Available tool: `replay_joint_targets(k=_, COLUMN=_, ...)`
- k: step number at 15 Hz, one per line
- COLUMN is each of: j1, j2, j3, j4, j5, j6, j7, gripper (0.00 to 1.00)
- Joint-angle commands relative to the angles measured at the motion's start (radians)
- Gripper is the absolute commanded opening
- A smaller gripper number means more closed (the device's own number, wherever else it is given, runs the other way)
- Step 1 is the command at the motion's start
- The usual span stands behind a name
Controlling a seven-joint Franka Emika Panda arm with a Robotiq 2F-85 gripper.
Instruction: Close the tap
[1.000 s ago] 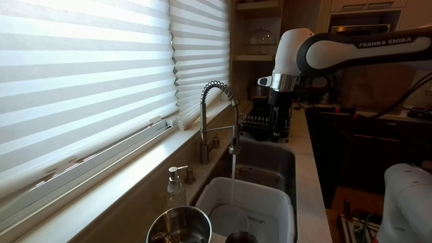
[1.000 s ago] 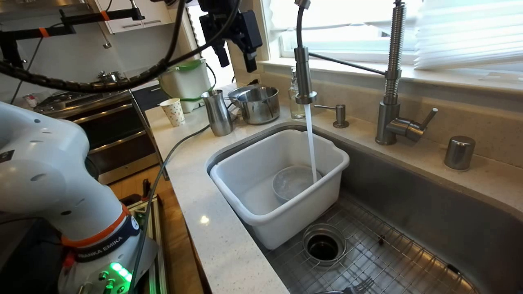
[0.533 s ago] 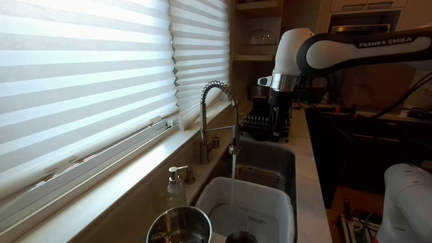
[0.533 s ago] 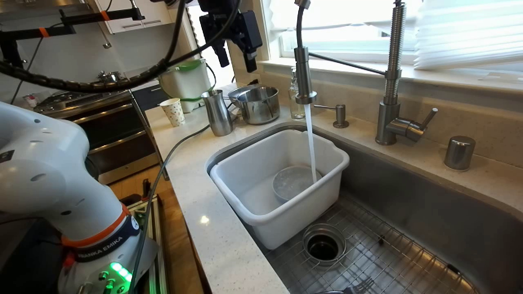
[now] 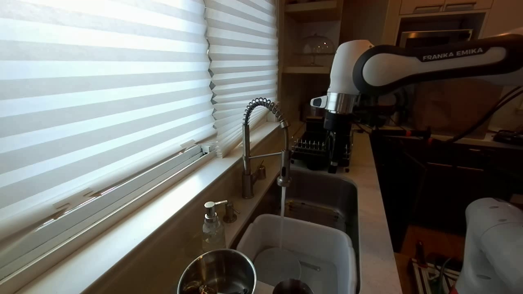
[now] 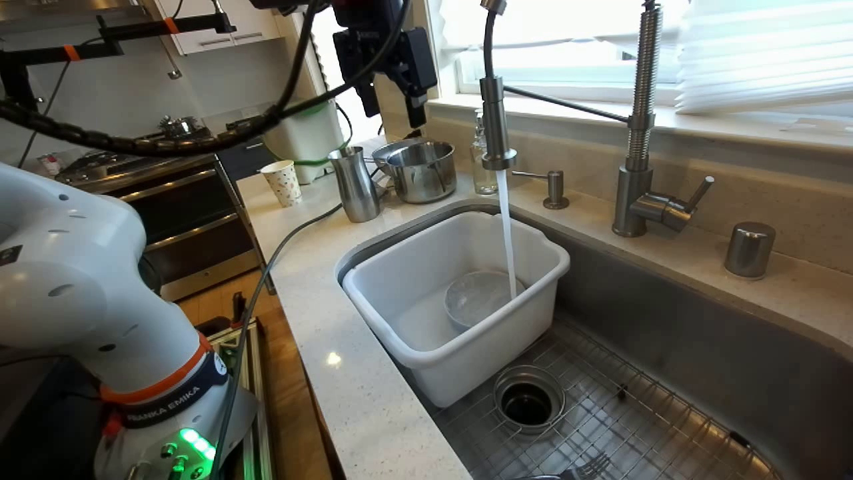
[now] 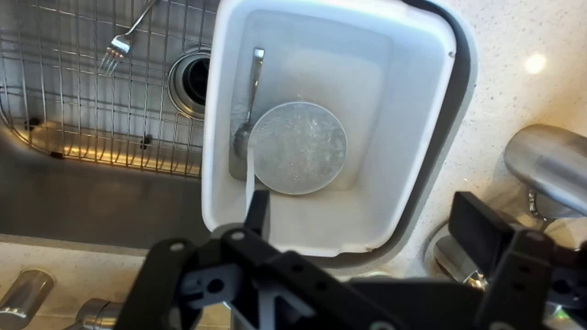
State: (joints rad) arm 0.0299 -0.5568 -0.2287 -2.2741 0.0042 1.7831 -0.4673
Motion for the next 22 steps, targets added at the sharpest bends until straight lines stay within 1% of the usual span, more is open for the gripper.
replay_joint_targets(k=1, j1=-0.005, j2=0.094, j3=-0.091, j4=0.062, j5=0.045, j6=-0.063, j7=-0.162, gripper=1.0)
replay_joint_targets(k=3, j1=-0.012, j2=0.144, j3=-0.145, j4=0.087, j5=0.081, j6=-0.046, j7=-0.278, gripper=1.0)
replay_joint_targets(k=4, j1=-0.019, j2=0.168, j3=-0.167, j4=0.089, j5=0.097, j6=-0.016, j7=-0.338, gripper=1.0)
replay_joint_targets(k=6, j1=-0.031, j2=0.226, j3=-0.204, j4=0.123, j5=0.161, j6=-0.002, j7=-0.441, gripper=1.0)
replay_joint_targets(k=8, j1=-0.046, j2=0.281, j3=-0.232, j4=0.149, j5=0.243, j6=0.006, j7=-0.56, gripper=1.0)
replay_joint_targets(k=10, j1=-0.069, j2=0.344, j3=-0.241, j4=0.191, j5=0.315, j6=-0.017, j7=-0.642, gripper=1.0)
replay_joint_targets(k=11, j1=-0.094, j2=0.367, j3=-0.222, j4=0.209, j5=0.318, j6=-0.009, j7=-0.607, gripper=1.0)
replay_joint_targets(k=12, j1=-0.114, j2=0.305, j3=-0.188, j4=0.158, j5=0.286, j6=-0.005, j7=-0.59, gripper=1.0)
replay_joint_targets(k=15, j1=-0.132, j2=0.36, j3=-0.183, j4=0.197, j5=0.306, j6=-0.005, j7=-0.596, gripper=1.0)
replay_joint_targets(k=18, j1=-0.133, j2=0.367, j3=-0.179, j4=0.206, j5=0.306, j6=-0.005, j7=-0.596, gripper=1.0)
replay_joint_targets(k=19, j1=-0.136, j2=0.386, j3=-0.171, j4=0.209, j5=0.298, j6=0.016, j7=-0.597, gripper=1.0)
replay_joint_targets(k=22, j1=-0.165, j2=0.476, j3=-0.15, j4=0.251, j5=0.313, j6=0.141, j7=-0.579, gripper=1.0)
